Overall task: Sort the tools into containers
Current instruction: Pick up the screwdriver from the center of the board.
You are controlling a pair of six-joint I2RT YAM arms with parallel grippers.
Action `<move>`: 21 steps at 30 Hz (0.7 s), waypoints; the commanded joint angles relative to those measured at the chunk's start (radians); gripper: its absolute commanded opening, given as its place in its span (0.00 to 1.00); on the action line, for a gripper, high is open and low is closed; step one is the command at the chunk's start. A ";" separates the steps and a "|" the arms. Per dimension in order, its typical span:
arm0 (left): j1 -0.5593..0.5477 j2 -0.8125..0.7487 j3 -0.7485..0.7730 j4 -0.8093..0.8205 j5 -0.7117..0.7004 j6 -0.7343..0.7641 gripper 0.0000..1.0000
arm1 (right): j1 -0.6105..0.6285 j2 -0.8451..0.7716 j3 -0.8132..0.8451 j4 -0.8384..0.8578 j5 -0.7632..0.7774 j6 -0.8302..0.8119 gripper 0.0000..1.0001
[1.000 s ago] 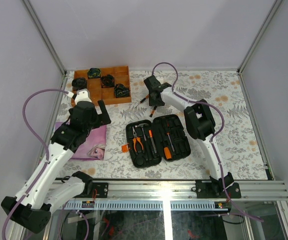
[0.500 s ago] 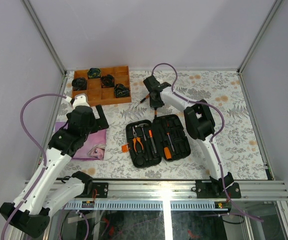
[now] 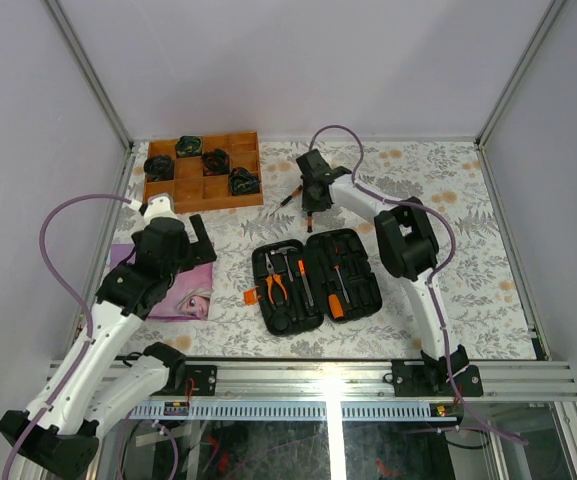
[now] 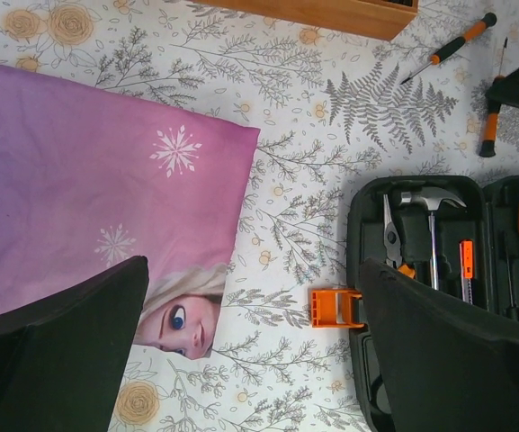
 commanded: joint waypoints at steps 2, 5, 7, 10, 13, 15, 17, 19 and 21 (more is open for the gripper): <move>0.006 -0.043 -0.009 0.027 -0.026 -0.007 1.00 | -0.074 -0.222 -0.166 0.199 -0.028 -0.010 0.03; 0.006 -0.052 -0.012 0.033 -0.016 -0.002 1.00 | -0.086 -0.337 -0.246 0.254 0.006 -0.057 0.02; 0.006 -0.050 -0.013 0.034 -0.010 0.000 1.00 | -0.086 -0.417 -0.304 0.280 0.035 -0.093 0.02; 0.006 -0.044 -0.009 0.035 -0.003 0.002 1.00 | -0.087 -0.541 -0.426 0.321 0.069 -0.128 0.01; 0.006 -0.040 -0.005 0.036 0.006 0.004 1.00 | -0.086 -0.650 -0.518 0.318 0.081 -0.155 0.00; 0.006 -0.034 -0.004 0.047 0.037 0.019 1.00 | -0.086 -0.717 -0.566 0.295 0.060 -0.172 0.00; 0.006 -0.023 -0.002 0.053 0.060 0.027 1.00 | -0.087 -0.808 -0.621 0.274 0.033 -0.185 0.00; 0.006 -0.012 0.003 0.051 0.064 0.028 1.00 | -0.086 -0.889 -0.700 0.273 0.003 -0.185 0.00; 0.006 -0.002 0.007 0.051 0.063 0.025 1.00 | -0.087 -0.980 -0.818 0.300 -0.023 -0.171 0.00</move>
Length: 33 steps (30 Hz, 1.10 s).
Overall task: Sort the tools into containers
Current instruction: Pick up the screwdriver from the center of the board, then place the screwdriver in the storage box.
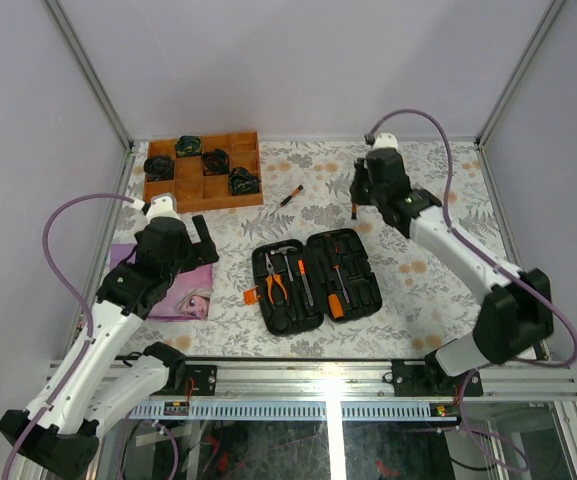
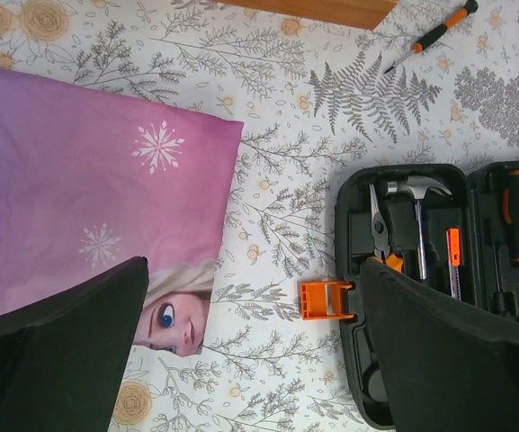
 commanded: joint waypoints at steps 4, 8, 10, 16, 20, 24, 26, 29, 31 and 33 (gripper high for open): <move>0.006 0.030 0.019 0.048 0.022 0.011 1.00 | 0.006 -0.290 -0.285 -0.001 -0.083 -0.005 0.00; 0.007 0.054 0.025 0.041 0.023 -0.050 1.00 | 0.006 -0.385 -0.370 -0.041 -0.090 0.005 0.00; 0.006 0.072 0.018 0.044 0.042 -0.086 1.00 | 0.006 -0.409 -0.389 -0.077 -0.063 0.019 0.00; 0.006 0.152 0.002 0.042 0.090 -0.162 1.00 | 0.006 -0.489 -0.478 -0.068 -0.019 0.065 0.01; 0.006 0.185 -0.002 0.035 0.110 -0.174 1.00 | 0.006 -0.514 -0.508 -0.055 -0.054 0.040 0.01; 0.006 0.214 -0.010 0.036 0.115 -0.205 1.00 | 0.006 -0.492 -0.476 -0.105 -0.115 -0.002 0.01; 0.006 0.248 -0.009 0.037 0.141 -0.203 1.00 | 0.006 -0.476 -0.460 -0.129 -0.146 -0.017 0.01; 0.006 0.290 0.002 0.034 0.164 -0.193 1.00 | 0.006 -0.453 -0.436 -0.164 -0.189 -0.021 0.01; 0.006 0.306 0.010 0.036 0.150 -0.183 1.00 | 0.006 -0.447 -0.432 -0.171 -0.179 -0.016 0.00; 0.006 0.306 0.009 0.044 0.110 -0.187 1.00 | 0.006 -0.450 -0.437 -0.164 -0.153 -0.002 0.00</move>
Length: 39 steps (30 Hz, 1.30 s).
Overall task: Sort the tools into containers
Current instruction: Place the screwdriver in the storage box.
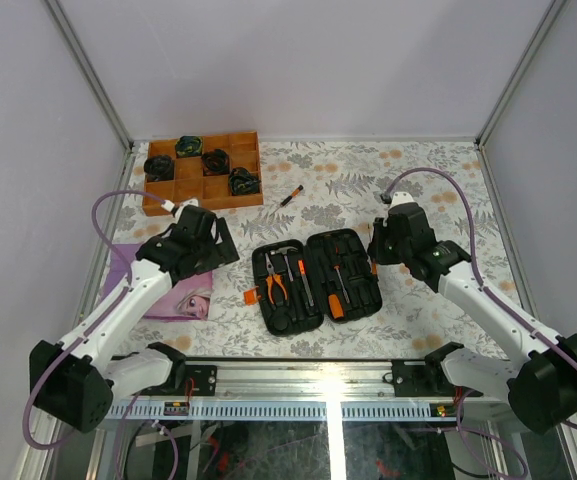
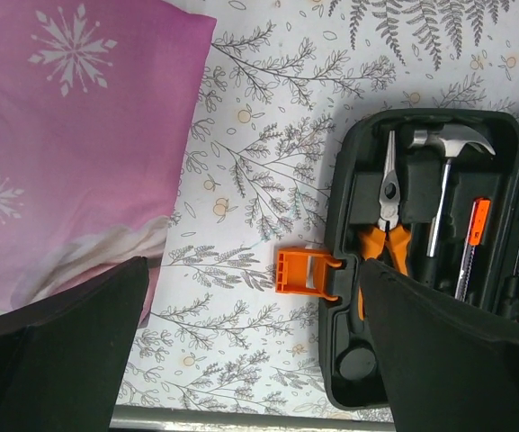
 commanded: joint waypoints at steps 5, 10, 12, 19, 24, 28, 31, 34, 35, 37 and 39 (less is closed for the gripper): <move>0.007 -0.062 -0.030 0.093 -0.055 -0.034 1.00 | 0.006 0.000 0.036 -0.001 0.014 0.026 0.00; 0.006 -0.152 -0.077 0.138 -0.078 -0.075 0.99 | 0.005 0.049 0.059 -0.024 -0.086 -0.040 0.00; 0.006 -0.208 -0.112 0.170 -0.086 -0.098 1.00 | 0.005 0.060 0.069 -0.039 -0.113 -0.055 0.00; 0.006 -0.351 -0.193 0.231 -0.090 -0.110 1.00 | 0.026 0.080 0.055 -0.063 -0.150 -0.062 0.00; 0.006 -0.358 -0.206 0.234 -0.068 -0.108 1.00 | 0.070 0.105 0.030 -0.032 -0.128 -0.035 0.00; 0.006 -0.356 -0.214 0.234 -0.039 -0.110 1.00 | 0.124 0.151 0.007 0.011 -0.110 -0.028 0.00; 0.006 -0.368 -0.222 0.233 -0.028 -0.111 1.00 | 0.135 0.184 -0.004 0.023 -0.088 -0.028 0.00; 0.006 -0.385 -0.230 0.236 -0.029 -0.110 1.00 | 0.136 0.207 -0.008 0.017 -0.060 -0.034 0.00; 0.006 -0.388 -0.231 0.236 -0.030 -0.109 1.00 | 0.136 0.213 -0.007 0.012 -0.049 -0.036 0.00; 0.006 -0.391 -0.231 0.240 -0.028 -0.106 1.00 | 0.136 0.224 -0.005 -0.001 -0.029 -0.037 0.01; 0.006 -0.389 -0.233 0.242 -0.026 -0.104 1.00 | 0.137 0.235 -0.007 -0.007 -0.026 -0.034 0.02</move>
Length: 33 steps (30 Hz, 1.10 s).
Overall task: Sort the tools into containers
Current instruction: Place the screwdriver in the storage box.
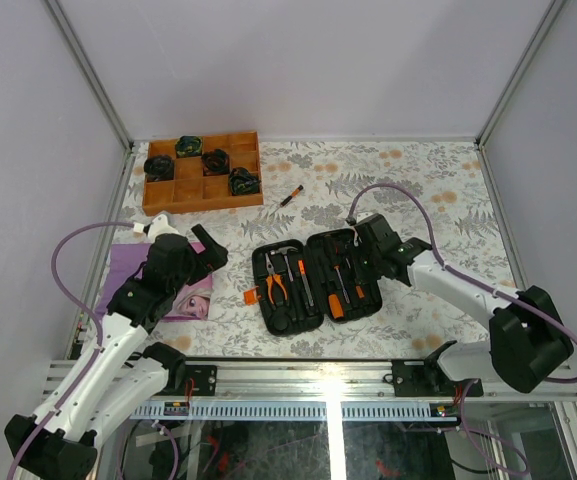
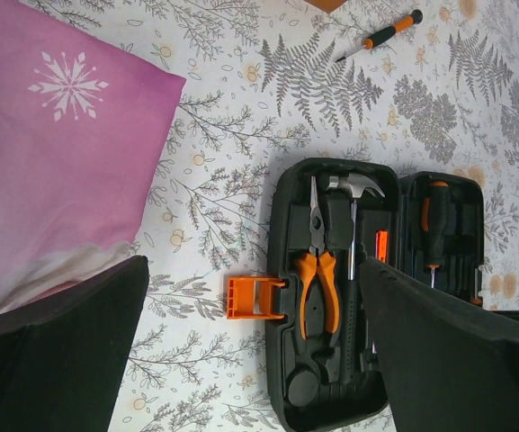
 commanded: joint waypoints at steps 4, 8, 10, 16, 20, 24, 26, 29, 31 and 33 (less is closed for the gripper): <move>0.007 -0.007 -0.016 0.069 0.027 0.001 1.00 | 0.006 0.034 0.002 0.006 0.040 0.006 0.03; 0.006 -0.006 -0.016 0.067 0.031 0.001 1.00 | 0.006 0.060 0.003 0.002 0.032 0.006 0.05; 0.006 -0.002 -0.011 0.058 0.021 -0.003 1.00 | 0.007 0.071 0.004 -0.003 0.028 0.004 0.06; 0.006 0.011 -0.005 0.048 0.023 -0.002 1.00 | 0.006 0.101 0.011 -0.025 0.031 0.005 0.12; 0.006 0.016 -0.001 0.038 0.014 -0.003 1.00 | 0.006 0.108 0.015 -0.036 0.032 0.007 0.22; 0.006 0.027 0.012 0.022 0.004 -0.001 1.00 | 0.006 0.103 0.024 -0.040 0.034 0.008 0.31; 0.006 0.027 0.014 0.020 0.002 0.000 1.00 | 0.006 0.096 0.031 -0.043 0.034 0.009 0.32; 0.006 0.027 0.013 0.020 0.004 0.000 1.00 | 0.006 0.073 0.046 -0.051 0.048 0.012 0.34; 0.006 0.028 0.014 0.020 0.004 0.001 1.00 | 0.006 0.054 0.052 -0.055 0.064 0.015 0.34; 0.006 0.030 0.014 0.021 0.008 0.003 1.00 | 0.006 0.041 0.061 -0.065 0.075 0.016 0.32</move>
